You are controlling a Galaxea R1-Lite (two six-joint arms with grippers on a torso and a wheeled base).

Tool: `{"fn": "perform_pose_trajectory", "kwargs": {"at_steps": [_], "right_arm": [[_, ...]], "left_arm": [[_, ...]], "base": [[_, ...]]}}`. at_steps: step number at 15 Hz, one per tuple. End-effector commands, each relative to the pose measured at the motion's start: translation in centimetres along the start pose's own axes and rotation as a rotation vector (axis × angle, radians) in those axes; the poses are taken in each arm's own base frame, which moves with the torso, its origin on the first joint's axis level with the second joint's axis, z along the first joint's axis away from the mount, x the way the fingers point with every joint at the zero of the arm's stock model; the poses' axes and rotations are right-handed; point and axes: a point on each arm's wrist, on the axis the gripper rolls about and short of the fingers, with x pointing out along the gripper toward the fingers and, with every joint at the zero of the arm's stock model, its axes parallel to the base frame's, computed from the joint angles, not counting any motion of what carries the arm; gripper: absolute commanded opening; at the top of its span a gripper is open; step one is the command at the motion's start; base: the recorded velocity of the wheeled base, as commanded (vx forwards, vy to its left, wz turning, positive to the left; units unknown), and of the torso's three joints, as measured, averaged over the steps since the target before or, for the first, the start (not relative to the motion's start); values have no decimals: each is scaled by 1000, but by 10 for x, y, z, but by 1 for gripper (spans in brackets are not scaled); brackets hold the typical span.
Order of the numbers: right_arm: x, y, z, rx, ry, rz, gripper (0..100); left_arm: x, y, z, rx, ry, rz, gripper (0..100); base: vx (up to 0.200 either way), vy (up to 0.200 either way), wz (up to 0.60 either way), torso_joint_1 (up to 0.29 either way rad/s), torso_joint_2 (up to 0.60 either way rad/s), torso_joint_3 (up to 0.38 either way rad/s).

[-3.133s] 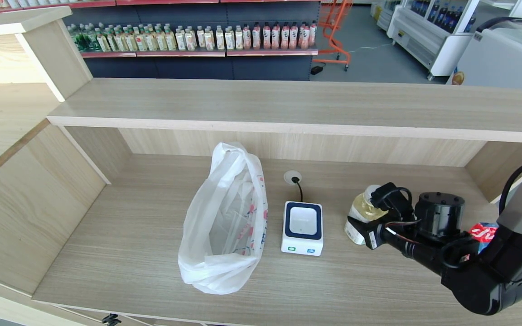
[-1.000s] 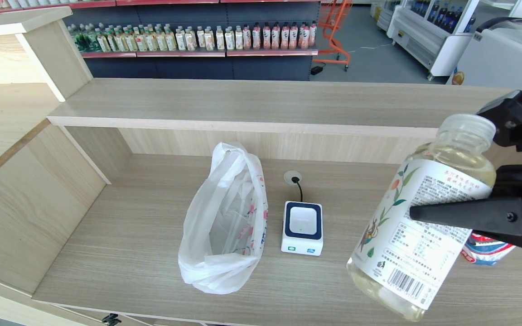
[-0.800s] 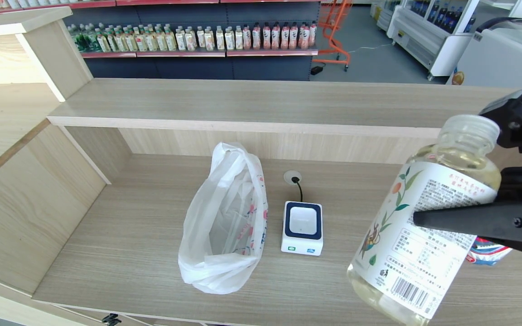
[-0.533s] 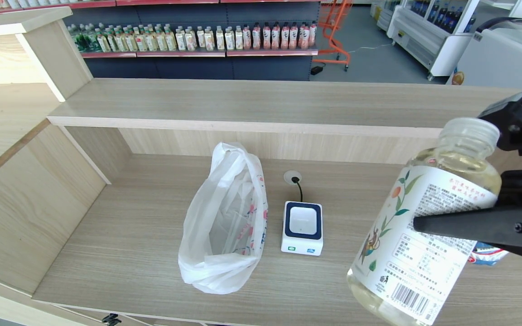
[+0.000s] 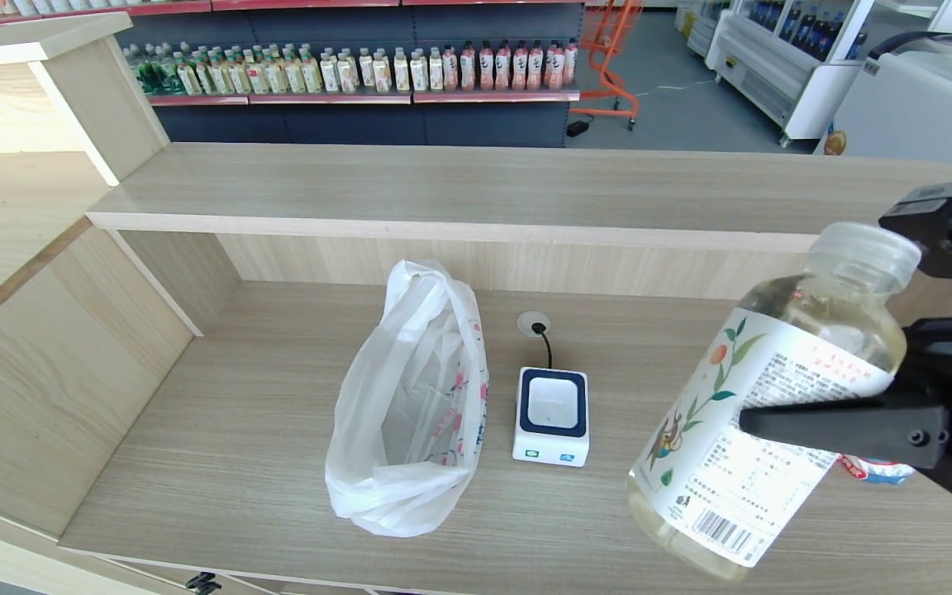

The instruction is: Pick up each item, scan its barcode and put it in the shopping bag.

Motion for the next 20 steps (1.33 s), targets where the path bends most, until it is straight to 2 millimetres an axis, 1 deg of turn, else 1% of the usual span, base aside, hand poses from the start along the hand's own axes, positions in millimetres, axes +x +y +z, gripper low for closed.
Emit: {"fn": "perform_pose_trajectory", "kwargs": {"at_steps": [1, 3, 4, 6, 7, 8, 10, 12, 13, 14, 17, 18, 20], "right_arm": [[-5, -43, -19, -169, 52, -160, 0], [-11, -83, -30, -381, 129, -281, 0], [-12, -100, -32, -483, 163, -301, 0], [-7, -125, -32, -618, 189, -309, 0], [-1, -143, -34, -711, 191, -314, 0], [4, -153, -36, -766, 183, -314, 0], [20, -162, -42, -789, 176, -285, 0], [41, -173, -49, -837, 155, -241, 0], [41, -173, -49, -837, 155, -241, 0], [56, -180, -53, -898, 134, -195, 0], [65, -190, -53, -1002, 131, -178, 0], [68, -195, -57, -1034, 125, -149, 0], [71, -200, -64, -1063, 132, -129, 0]], "left_arm": [[0, 0, 0, 0, 0, 0, 100], [0, 0, 0, 0, 0, 0, 100], [0, 0, 0, 0, 0, 0, 100], [0, 0, 0, 0, 0, 0, 100], [0, 0, 0, 0, 0, 0, 100], [0, 0, 0, 0, 0, 0, 100], [0, 0, 0, 0, 0, 0, 100], [0, 0, 0, 0, 0, 0, 100], [0, 0, 0, 0, 0, 0, 100], [0, 0, 0, 0, 0, 0, 100], [0, 0, 0, 0, 0, 0, 100], [0, 0, 0, 0, 0, 0, 100], [0, 0, 0, 0, 0, 0, 100]], "base": [[0, 0, 0, 0, 0, 0], [0, 0, 0, 0, 0, 0], [0, 0, 0, 0, 0, 0], [0, 0, 0, 0, 0, 0], [0, 0, 0, 0, 0, 0], [0, 0, 0, 0, 0, 0], [0, 0, 0, 0, 0, 0], [0, 0, 0, 0, 0, 0], [0, 0, 0, 0, 0, 0], [0, 0, 0, 0, 0, 0], [0, 0, 0, 0, 0, 0], [0, 0, 0, 0, 0, 0], [0, 0, 0, 0, 0, 0]]}}
